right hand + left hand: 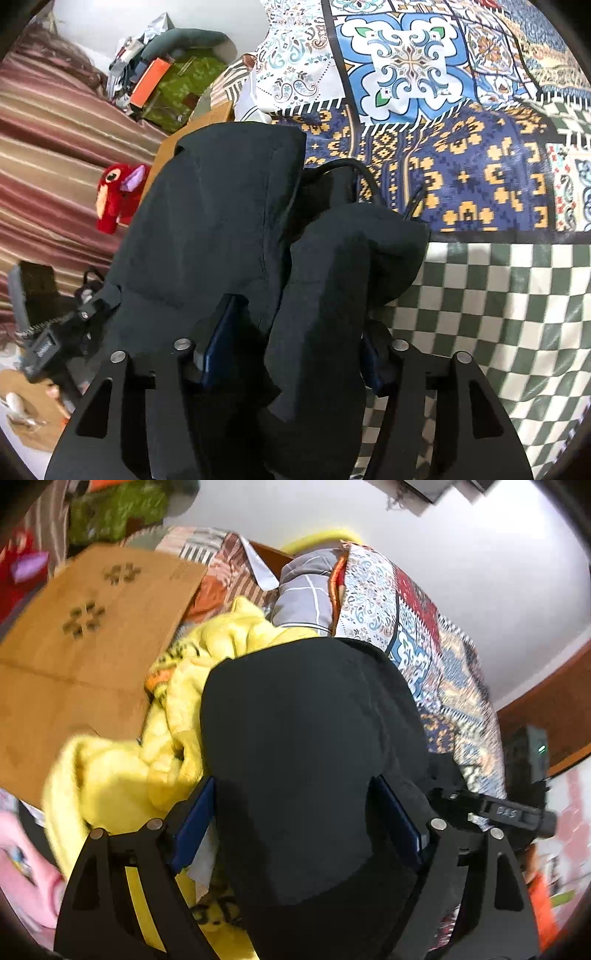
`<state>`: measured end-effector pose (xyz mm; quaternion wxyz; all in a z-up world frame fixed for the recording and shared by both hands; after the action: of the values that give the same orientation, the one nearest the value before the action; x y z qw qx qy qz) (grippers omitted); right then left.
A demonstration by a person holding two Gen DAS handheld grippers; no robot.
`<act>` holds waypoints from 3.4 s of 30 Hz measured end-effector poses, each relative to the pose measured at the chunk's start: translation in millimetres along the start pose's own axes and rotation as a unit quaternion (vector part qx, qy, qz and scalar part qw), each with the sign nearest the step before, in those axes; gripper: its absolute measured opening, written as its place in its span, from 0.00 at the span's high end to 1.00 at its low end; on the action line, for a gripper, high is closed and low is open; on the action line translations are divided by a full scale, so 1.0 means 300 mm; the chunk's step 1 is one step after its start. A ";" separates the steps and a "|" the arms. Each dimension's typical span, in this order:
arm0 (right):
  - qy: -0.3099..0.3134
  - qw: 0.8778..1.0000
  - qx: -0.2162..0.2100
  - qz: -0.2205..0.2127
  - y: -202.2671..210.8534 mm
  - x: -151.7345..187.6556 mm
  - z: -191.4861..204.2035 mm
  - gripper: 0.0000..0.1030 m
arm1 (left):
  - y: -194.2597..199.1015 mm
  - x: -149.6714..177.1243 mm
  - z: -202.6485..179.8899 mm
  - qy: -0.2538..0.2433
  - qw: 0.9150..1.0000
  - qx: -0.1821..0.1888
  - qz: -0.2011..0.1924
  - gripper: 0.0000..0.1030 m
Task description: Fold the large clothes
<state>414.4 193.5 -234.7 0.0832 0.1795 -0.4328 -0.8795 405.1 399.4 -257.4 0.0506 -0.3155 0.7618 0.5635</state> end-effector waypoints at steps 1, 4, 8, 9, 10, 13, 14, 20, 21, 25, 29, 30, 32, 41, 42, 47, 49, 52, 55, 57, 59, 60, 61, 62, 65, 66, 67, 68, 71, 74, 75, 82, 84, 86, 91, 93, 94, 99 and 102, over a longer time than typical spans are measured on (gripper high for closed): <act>0.009 1.000 0.006 0.000 0.020 0.010 -0.007 0.42 | 0.011 -0.001 -0.016 -0.013 1.000 -0.015 -0.001 0.17; 0.027 0.999 0.025 -0.008 0.083 0.020 -0.025 0.40 | 0.056 -0.006 -0.074 -0.072 0.995 -0.071 -0.016 0.17; 0.053 0.996 0.063 -0.041 0.209 0.032 -0.038 0.40 | 0.152 0.022 -0.217 -0.155 0.982 -0.090 -0.054 0.17; 0.060 0.994 0.069 -0.051 0.235 0.038 -0.040 0.40 | 0.166 0.031 -0.246 -0.169 0.980 -0.088 -0.060 0.17; 0.069 0.992 0.080 -0.069 0.269 0.040 -0.034 0.40 | 0.180 0.046 -0.282 -0.186 0.976 -0.088 -0.065 0.17; 0.107 0.986 0.078 -0.104 0.331 0.053 0.024 0.40 | 0.188 0.079 -0.324 -0.212 0.968 -0.109 -0.076 0.17; 0.119 0.984 0.074 -0.107 0.335 0.060 0.053 0.40 | 0.175 0.092 -0.315 -0.215 0.965 -0.129 -0.073 0.17; 0.156 0.984 0.055 -0.070 0.204 0.141 0.134 0.40 | 0.074 0.151 -0.160 -0.172 0.971 -0.162 -0.034 0.12; 0.156 0.984 0.061 -0.054 0.156 0.152 0.133 0.40 | 0.072 0.160 -0.140 -0.160 0.974 -0.155 -0.032 0.10; 0.149 0.987 0.058 -0.016 0.032 0.233 0.096 0.36 | 0.047 0.235 -0.065 -0.141 0.977 -0.155 -0.030 0.03; 0.179 0.981 0.075 -0.021 0.019 0.255 0.121 0.32 | 0.046 0.257 -0.046 -0.098 0.986 -0.130 -0.037 0.03; 0.182 0.980 0.076 -0.024 0.026 0.255 0.124 0.32 | 0.048 0.256 -0.054 -0.098 0.986 -0.131 -0.039 0.03; 0.174 0.982 0.074 -0.021 0.044 0.250 0.119 0.32 | 0.061 0.254 -0.072 -0.103 0.984 -0.138 -0.045 0.04; 0.211 0.964 0.115 -0.112 0.326 0.251 0.148 0.32 | 0.280 0.271 -0.228 -0.142 0.971 -0.170 -0.094 0.06; 0.215 0.962 0.116 -0.123 0.361 0.260 0.163 0.32 | 0.314 0.276 -0.252 -0.142 0.970 -0.166 -0.103 0.06; 0.229 0.948 0.108 -0.191 0.586 0.317 0.254 0.32 | 0.550 0.309 -0.392 -0.132 0.967 -0.135 -0.171 0.06; 0.230 0.943 0.097 -0.220 0.686 0.352 0.292 0.32 | 0.671 0.326 -0.457 -0.125 0.963 -0.117 -0.207 0.06; 0.235 0.930 0.084 -0.270 0.856 0.417 0.359 0.32 | 0.865 0.379 -0.566 -0.130 0.949 -0.102 -0.270 0.06; 0.244 0.913 0.075 -0.318 1.012 0.491 0.415 0.32 | 1.034 0.446 -0.663 -0.136 0.932 -0.091 -0.325 0.06; 0.248 0.901 0.068 -0.349 1.104 0.544 0.446 0.32 | 1.124 0.495 -0.716 -0.138 0.921 -0.085 -0.354 0.06; 0.249 0.891 0.063 -0.374 1.170 0.588 0.474 0.32 | 1.211 0.552 -0.771 -0.144 0.907 -0.083 -0.386 0.06; 0.248 0.886 0.059 -0.386 1.201 0.613 0.482 0.32 | 1.245 0.578 -0.794 -0.146 0.901 -0.086 -0.399 0.06; 0.250 0.880 0.055 -0.401 1.239 0.646 0.494 0.32 | 1.285 0.613 -0.820 -0.147 0.893 -0.090 -0.416 0.06; 0.253 0.875 0.053 -0.410 1.262 0.669 0.503 0.32 | 1.308 0.636 -0.831 -0.147 0.888 -0.093 -0.425 0.06; 0.263 0.859 0.058 -0.435 1.310 0.741 0.525 0.32 | 1.368 0.717 -0.869 -0.148 0.877 -0.099 -0.446 0.06; 0.266 0.854 0.062 -0.443 1.320 0.762 0.530 0.31 | 1.385 0.745 -0.878 -0.147 0.873 -0.101 -0.453 0.06; 0.270 0.849 0.065 -0.449 1.328 0.782 0.537 0.31 | 1.396 0.764 -0.882 -0.146 0.871 -0.103 -0.458 0.06; 0.273 0.846 0.067 -0.453 1.332 0.800 0.543 0.30 | 1.407 0.784 -0.885 -0.144 0.869 -0.107 -0.462 0.06; 0.273 0.842 0.072 -0.459 1.332 0.828 0.551 0.22 | 1.425 0.836 -0.879 -0.137 0.862 -0.126 -0.471 0.00; 0.269 0.840 0.077 -0.464 1.327 0.851 0.550 0.15 | 1.421 0.864 -0.868 -0.134 0.862 -0.136 -0.469 0.00; 0.267 0.841 0.079 -0.464 1.320 0.847 0.544 0.12 | 1.417 0.871 -0.865 -0.134 0.864 -0.137 -0.465 0.00; 0.268 0.838 0.110 -0.463 1.293 0.857 0.547 0.00 | 1.402 0.889 -0.846 -0.126 0.872 -0.133 -0.454 0.00; 0.267 0.840 0.109 -0.460 1.291 0.852 0.544 0.00 | 1.398 0.889 -0.844 -0.125 0.873 -0.132 -0.453 0.00; 0.266 0.842 0.108 -0.458 1.290 0.847 0.541 0.00 | 1.393 0.894 -0.845 -0.124 0.873 -0.133 -0.452 0.00; 0.258 0.845 0.108 -0.455 1.285 0.855 0.520 0.00 | 1.379 0.885 -0.837 -0.124 0.874 -0.135 -0.450 0.00; 0.256 0.847 0.108 -0.453 1.286 0.853 0.512 0.00 | 1.371 0.885 -0.835 -0.124 0.876 -0.133 -0.447 0.00; 0.255 0.848 0.108 -0.452 1.283 0.856 0.507 0.00 | 1.367 0.886 -0.834 -0.124 0.876 -0.134 -0.447 0.00; 0.251 0.850 0.108 -0.450 1.286 0.863 0.497 0.00 | 1.354 0.880 -0.830 -0.122 0.878 -0.132 -0.443 0.00; 0.250 0.851 0.108 -0.450 1.286 0.870 0.496 0.00 | 1.349 0.872 -0.832 -0.122 0.879 -0.131 -0.441 0.00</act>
<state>112.7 -12.5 90.4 -0.2360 0.5759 -0.3615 -0.6942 48.8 133.5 53.8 0.3449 -0.5511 0.4506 0.6118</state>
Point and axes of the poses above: each gripper's, at about its wrist camera, not at the fingertips, and y roughly against the way its jaws point, z to its left, x to its underside, the point moved 7 cm from there along -y, roughly the way its jaws point
